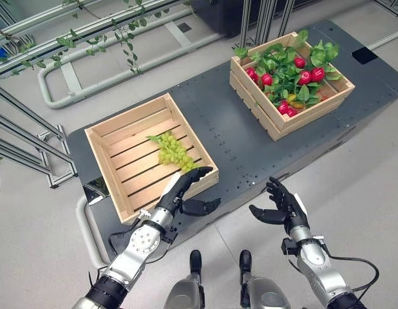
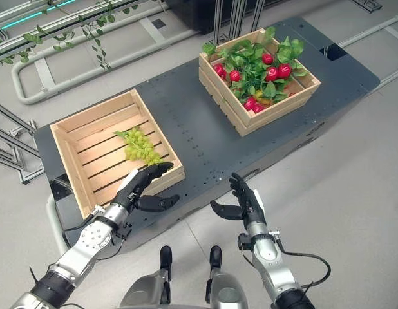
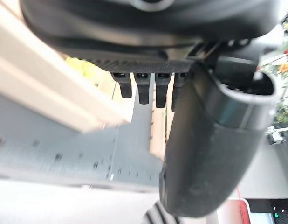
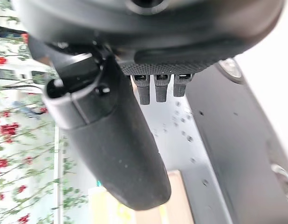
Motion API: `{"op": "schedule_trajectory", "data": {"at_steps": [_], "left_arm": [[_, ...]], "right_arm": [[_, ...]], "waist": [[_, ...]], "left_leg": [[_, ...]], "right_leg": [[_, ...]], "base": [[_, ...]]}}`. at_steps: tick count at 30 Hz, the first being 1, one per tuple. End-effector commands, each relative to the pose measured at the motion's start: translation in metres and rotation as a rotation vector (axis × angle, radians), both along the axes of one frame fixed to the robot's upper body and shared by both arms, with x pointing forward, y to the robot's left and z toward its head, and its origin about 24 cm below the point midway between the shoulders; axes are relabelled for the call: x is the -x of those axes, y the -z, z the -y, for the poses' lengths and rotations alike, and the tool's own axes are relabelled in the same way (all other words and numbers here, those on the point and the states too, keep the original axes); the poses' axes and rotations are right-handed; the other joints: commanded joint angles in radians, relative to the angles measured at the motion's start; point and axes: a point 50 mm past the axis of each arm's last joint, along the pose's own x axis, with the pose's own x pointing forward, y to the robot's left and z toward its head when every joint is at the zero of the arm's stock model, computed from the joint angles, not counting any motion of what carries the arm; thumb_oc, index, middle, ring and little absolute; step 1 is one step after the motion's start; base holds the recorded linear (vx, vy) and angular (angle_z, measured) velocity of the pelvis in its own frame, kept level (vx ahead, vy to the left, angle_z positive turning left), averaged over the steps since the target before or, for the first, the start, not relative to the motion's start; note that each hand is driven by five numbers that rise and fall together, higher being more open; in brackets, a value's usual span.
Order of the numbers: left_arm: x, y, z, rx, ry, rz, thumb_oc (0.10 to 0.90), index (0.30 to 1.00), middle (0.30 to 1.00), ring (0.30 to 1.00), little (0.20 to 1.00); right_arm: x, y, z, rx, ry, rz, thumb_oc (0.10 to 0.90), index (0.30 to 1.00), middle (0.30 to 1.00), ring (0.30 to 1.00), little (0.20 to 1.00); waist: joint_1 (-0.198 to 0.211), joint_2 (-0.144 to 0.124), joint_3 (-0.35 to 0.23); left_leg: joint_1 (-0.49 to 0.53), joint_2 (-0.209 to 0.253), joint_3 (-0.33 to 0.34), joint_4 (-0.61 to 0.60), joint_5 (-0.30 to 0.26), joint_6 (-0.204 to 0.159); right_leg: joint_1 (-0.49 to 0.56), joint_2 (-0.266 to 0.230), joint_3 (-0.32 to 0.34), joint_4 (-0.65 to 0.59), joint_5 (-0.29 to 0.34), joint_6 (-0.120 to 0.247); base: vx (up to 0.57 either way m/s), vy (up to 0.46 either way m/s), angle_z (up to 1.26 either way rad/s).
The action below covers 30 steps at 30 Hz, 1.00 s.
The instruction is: Pick up the fruits from the basket on one side to the basket on the other side
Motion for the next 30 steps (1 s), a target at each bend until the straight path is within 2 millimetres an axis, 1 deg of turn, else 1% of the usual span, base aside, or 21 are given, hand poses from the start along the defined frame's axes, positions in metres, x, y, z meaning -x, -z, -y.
{"op": "schedule_trajectory", "data": {"at_steps": [1, 2, 3, 4, 5, 6, 9, 12, 13, 17, 21, 23, 24, 25, 27, 30], "left_arm": [[-0.003, -0.06, -0.003, 0.056, -0.018, 0.36, 0.8, 0.9, 0.9, 0.9, 0.9], [-0.003, -0.081, -0.01, 0.058, -0.059, 0.473, 0.8, 0.9, 0.9, 0.9, 0.9], [-0.003, -0.093, -0.013, 0.04, -0.086, 0.543, 0.8, 0.9, 0.9, 0.9, 0.9], [-0.004, -0.101, -0.016, 0.018, -0.11, 0.591, 0.8, 0.9, 0.9, 0.9, 0.9], [-0.004, -0.105, -0.017, -0.002, -0.122, 0.616, 0.8, 0.9, 0.9, 0.9, 0.9], [-0.007, -0.118, -0.023, -0.065, -0.168, 0.684, 0.8, 0.9, 0.9, 0.9, 0.9], [-0.017, -0.13, -0.035, -0.229, -0.273, 0.749, 0.8, 0.9, 0.9, 0.9, 0.9], [-0.027, -0.135, -0.045, -0.298, -0.332, 0.749, 0.8, 0.9, 0.9, 0.9, 0.9], [-0.035, -0.135, -0.056, -0.37, -0.395, 0.74, 0.8, 0.9, 0.9, 0.9, 0.9], [-0.048, -0.133, -0.069, -0.568, -0.494, 0.745, 0.8, 0.9, 0.9, 0.9, 0.9], [-0.062, -0.132, -0.077, -0.683, -0.522, 0.723, 0.8, 0.9, 0.9, 0.9, 0.9], [-0.071, -0.134, -0.077, -0.793, -0.507, 0.72, 0.8, 0.9, 0.9, 0.9, 0.9], [-0.071, -0.135, -0.077, -0.809, -0.504, 0.721, 0.8, 0.9, 0.9, 0.9, 0.9], [-0.078, -0.139, -0.079, -0.916, -0.499, 0.726, 0.8, 0.9, 0.9, 0.9, 0.9], [-0.083, -0.145, -0.083, -0.996, -0.504, 0.714, 0.8, 0.9, 0.9, 0.9, 0.9], [-0.088, -0.153, -0.091, -1.058, -0.538, 0.691, 0.8, 0.9, 0.9, 0.9, 0.9]], "right_arm": [[-0.01, -0.037, -0.009, -0.097, -0.018, 0.223, 0.8, 0.9, 0.9, 0.9, 0.9], [-0.009, -0.036, -0.009, -0.09, -0.016, 0.214, 0.8, 0.9, 0.9, 0.9, 0.9], [-0.01, -0.035, -0.01, -0.082, -0.015, 0.21, 0.8, 0.9, 0.9, 0.9, 0.9], [-0.011, -0.036, -0.01, -0.074, -0.017, 0.209, 0.8, 0.9, 0.9, 0.9, 0.9], [-0.012, -0.036, -0.01, -0.07, -0.017, 0.21, 0.8, 0.9, 0.9, 0.9, 0.9], [-0.015, -0.038, -0.01, -0.052, -0.025, 0.211, 0.8, 0.9, 0.9, 0.9, 0.9], [-0.021, -0.043, -0.008, -0.028, -0.046, 0.216, 0.8, 0.9, 0.9, 0.9, 0.9], [-0.024, -0.047, -0.007, -0.015, -0.057, 0.222, 0.8, 0.9, 0.9, 0.9, 0.9], [-0.027, -0.049, -0.005, 0.0, -0.071, 0.225, 0.8, 0.9, 0.9, 0.9, 0.9], [-0.031, -0.055, -0.003, 0.018, -0.106, 0.244, 0.8, 0.9, 0.9, 0.9, 0.9], [-0.04, -0.064, -0.002, 0.035, -0.136, 0.288, 0.8, 0.9, 0.9, 0.9, 0.9], [-0.048, -0.072, -0.004, 0.05, -0.151, 0.31, 0.8, 0.9, 0.9, 0.9, 0.9], [-0.049, -0.073, -0.004, 0.051, -0.151, 0.311, 0.8, 0.9, 0.9, 0.9, 0.9], [-0.056, -0.079, -0.003, 0.061, -0.158, 0.325, 0.8, 0.9, 0.9, 0.9, 0.9], [-0.061, -0.084, 0.001, 0.069, -0.159, 0.333, 0.8, 0.9, 0.9, 0.9, 0.9], [-0.067, -0.089, 0.004, 0.085, -0.155, 0.337, 0.8, 0.9, 0.9, 0.9, 0.9]], "waist": [[0.009, -0.017, -0.072], [0.007, -0.014, -0.075], [0.005, -0.013, -0.076], [0.004, -0.012, -0.076], [0.003, -0.011, -0.076], [-0.001, -0.009, -0.073], [-0.009, -0.004, -0.062], [-0.016, -0.001, -0.05], [-0.022, 0.002, -0.034], [-0.031, -0.002, 0.005], [-0.039, -0.012, 0.065], [-0.043, -0.017, 0.099], [-0.043, -0.017, 0.101], [-0.05, -0.02, 0.125], [-0.056, -0.022, 0.144], [-0.062, -0.021, 0.166]], "left_leg": [[0.016, -0.032, -0.01, 0.002, -0.066, 0.027], [0.017, -0.036, -0.008, 0.002, -0.074, 0.031], [0.016, -0.037, -0.006, 0.002, -0.077, 0.032], [0.014, -0.038, -0.005, 0.002, -0.079, 0.032], [0.012, -0.038, -0.004, 0.002, -0.08, 0.031], [0.006, -0.037, -0.001, 0.002, -0.079, 0.029], [-0.006, -0.033, 0.008, 0.002, -0.077, 0.025], [-0.014, -0.031, 0.015, 0.002, -0.072, 0.023], [-0.02, -0.029, 0.021, 0.007, -0.067, 0.022], [-0.073, -0.025, 0.033, 0.093, -0.086, 0.015], [-0.148, -0.021, 0.048, 0.2, -0.105, 0.009], [-0.196, -0.016, 0.059, 0.265, -0.116, 0.005], [-0.201, -0.016, 0.059, 0.271, -0.118, 0.005], [-0.233, -0.012, 0.064, 0.314, -0.126, 0.004], [-0.262, -0.01, 0.071, 0.352, -0.137, 0.006], [-0.298, -0.008, 0.083, 0.385, -0.144, 0.006]], "right_leg": [[-0.013, -0.048, -0.03, 0.084, -0.027, -0.001], [-0.012, -0.049, -0.027, 0.074, -0.025, 0.002], [-0.012, -0.049, -0.024, 0.067, -0.025, 0.003], [-0.013, -0.049, -0.023, 0.061, -0.024, 0.003], [-0.014, -0.049, -0.023, 0.058, -0.023, 0.003], [-0.019, -0.05, -0.02, 0.053, -0.021, 0.004], [-0.037, -0.05, -0.012, 0.061, -0.029, 0.004], [-0.052, -0.049, -0.007, 0.076, -0.04, 0.001], [-0.065, -0.049, -0.003, 0.098, -0.053, -0.004], [-0.099, -0.054, 0.001, 0.157, -0.082, -0.017], [-0.164, -0.057, 0.006, 0.25, -0.109, -0.029], [-0.214, -0.06, 0.004, 0.317, -0.127, -0.034], [-0.22, -0.06, 0.004, 0.323, -0.129, -0.034], [-0.256, -0.064, 0.006, 0.372, -0.142, -0.038], [-0.286, -0.067, 0.006, 0.413, -0.155, -0.042], [-0.327, -0.072, 0.005, 0.455, -0.165, -0.045]], "base": [[0.1, 0.078, 0.03], [0.08, 0.064, 0.04], [0.08, 0.076, 0.07], [0.03, 0.047, 0.05], [0.01, 0.062, 0.01], [0.0, 0.065, 0.0], [-0.02, 0.065, -0.03], [-0.03, 0.058, -0.06], [-0.03, 0.074, -0.03], [-0.06, 0.056, -0.15], [-0.13, 0.02, -0.06], [-0.12, 0.021, -0.17], [-0.11, 0.039, -0.2], [-0.08, 0.04, -0.13], [-0.08, 0.057, -0.07], [-0.05, 0.057, -0.02]]}}
